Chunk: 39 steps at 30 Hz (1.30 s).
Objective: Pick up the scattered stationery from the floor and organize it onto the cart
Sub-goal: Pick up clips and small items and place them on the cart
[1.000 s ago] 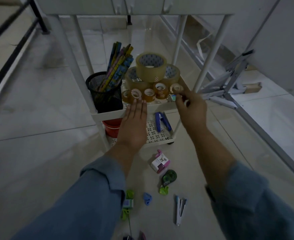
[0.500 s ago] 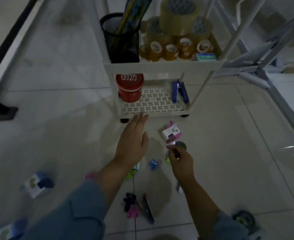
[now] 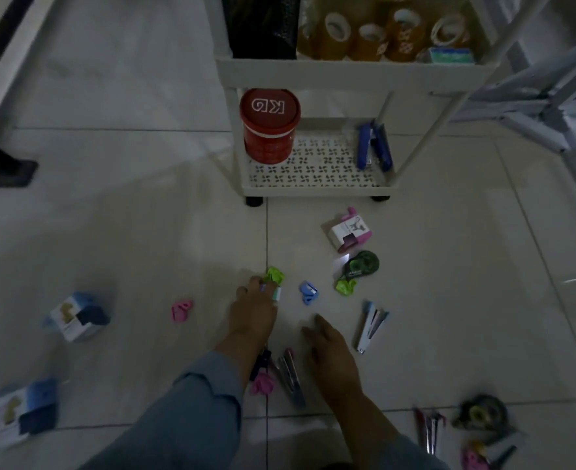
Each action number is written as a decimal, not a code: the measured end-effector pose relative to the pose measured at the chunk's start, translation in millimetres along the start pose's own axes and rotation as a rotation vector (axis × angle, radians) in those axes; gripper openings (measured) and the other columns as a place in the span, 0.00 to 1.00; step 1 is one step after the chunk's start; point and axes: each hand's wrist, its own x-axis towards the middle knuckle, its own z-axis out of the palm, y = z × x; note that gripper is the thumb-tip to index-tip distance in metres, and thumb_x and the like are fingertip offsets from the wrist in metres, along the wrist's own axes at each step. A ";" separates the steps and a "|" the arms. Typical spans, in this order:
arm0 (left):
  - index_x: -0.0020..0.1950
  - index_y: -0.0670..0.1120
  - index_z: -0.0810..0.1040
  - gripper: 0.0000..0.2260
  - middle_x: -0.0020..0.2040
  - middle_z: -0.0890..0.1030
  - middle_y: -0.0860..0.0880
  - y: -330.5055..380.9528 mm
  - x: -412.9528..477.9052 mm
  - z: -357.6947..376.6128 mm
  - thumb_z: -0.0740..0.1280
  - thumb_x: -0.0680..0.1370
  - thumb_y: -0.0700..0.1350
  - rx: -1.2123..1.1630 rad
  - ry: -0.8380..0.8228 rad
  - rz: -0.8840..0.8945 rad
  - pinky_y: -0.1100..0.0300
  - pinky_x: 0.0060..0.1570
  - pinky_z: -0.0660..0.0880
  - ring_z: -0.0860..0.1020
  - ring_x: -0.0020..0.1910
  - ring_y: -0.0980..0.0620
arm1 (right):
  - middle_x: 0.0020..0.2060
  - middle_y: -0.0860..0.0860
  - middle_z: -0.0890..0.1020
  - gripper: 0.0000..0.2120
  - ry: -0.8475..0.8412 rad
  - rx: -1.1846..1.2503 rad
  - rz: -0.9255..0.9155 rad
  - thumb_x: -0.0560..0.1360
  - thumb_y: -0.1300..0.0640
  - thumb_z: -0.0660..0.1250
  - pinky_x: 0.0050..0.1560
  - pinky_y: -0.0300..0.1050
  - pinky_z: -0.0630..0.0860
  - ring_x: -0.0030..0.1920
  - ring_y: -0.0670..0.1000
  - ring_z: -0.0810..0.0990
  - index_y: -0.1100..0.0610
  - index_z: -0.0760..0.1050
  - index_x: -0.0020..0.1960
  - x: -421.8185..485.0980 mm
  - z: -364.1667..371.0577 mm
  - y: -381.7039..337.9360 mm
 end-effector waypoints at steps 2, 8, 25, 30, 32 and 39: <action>0.70 0.48 0.64 0.18 0.69 0.62 0.44 2.1 3.9 3.1 0.58 0.80 0.44 -0.011 -0.035 -0.035 0.51 0.53 0.72 0.67 0.61 0.42 | 0.76 0.47 0.47 0.26 -0.027 -0.054 -0.058 0.79 0.61 0.53 0.66 0.31 0.46 0.75 0.47 0.52 0.48 0.53 0.75 -4.6 -0.7 7.1; 0.71 0.47 0.62 0.19 0.68 0.63 0.42 6.3 13.6 3.8 0.57 0.79 0.40 -0.003 0.009 -0.050 0.52 0.53 0.71 0.68 0.60 0.40 | 0.76 0.47 0.47 0.25 -0.033 -0.073 -0.086 0.80 0.61 0.52 0.69 0.34 0.46 0.76 0.48 0.51 0.47 0.53 0.75 -3.1 -1.9 10.8; 0.60 0.39 0.75 0.11 0.49 0.79 0.46 -10.0 -58.6 7.7 0.58 0.81 0.38 -1.165 0.103 -0.231 0.68 0.44 0.75 0.79 0.45 0.53 | 0.57 0.52 0.78 0.14 0.029 0.854 0.173 0.78 0.58 0.62 0.58 0.44 0.74 0.58 0.51 0.76 0.56 0.74 0.63 16.6 -23.4 -55.3; 0.58 0.41 0.77 0.10 0.50 0.80 0.45 -12.8 -63.1 -16.2 0.61 0.79 0.37 -1.232 0.109 -0.166 0.70 0.39 0.77 0.79 0.46 0.50 | 0.48 0.56 0.82 0.12 0.107 0.978 0.123 0.75 0.65 0.65 0.41 0.36 0.79 0.48 0.54 0.81 0.60 0.77 0.59 15.0 -36.0 -88.0; 0.56 0.42 0.79 0.09 0.50 0.81 0.45 -6.1 -57.3 -36.1 0.63 0.78 0.36 -1.156 0.155 -0.101 0.72 0.40 0.76 0.79 0.44 0.54 | 0.46 0.55 0.82 0.13 0.164 1.082 0.142 0.74 0.66 0.66 0.38 0.36 0.79 0.45 0.53 0.81 0.58 0.77 0.58 14.0 -55.8 -95.2; 0.65 0.45 0.73 0.15 0.61 0.74 0.47 57.9 -24.9 -148.8 0.63 0.79 0.41 -0.703 0.410 0.364 0.62 0.61 0.71 0.73 0.59 0.54 | 0.53 0.54 0.78 0.20 0.377 1.348 0.125 0.77 0.66 0.61 0.40 0.45 0.79 0.48 0.56 0.80 0.52 0.70 0.66 28.4 -163.2 -109.8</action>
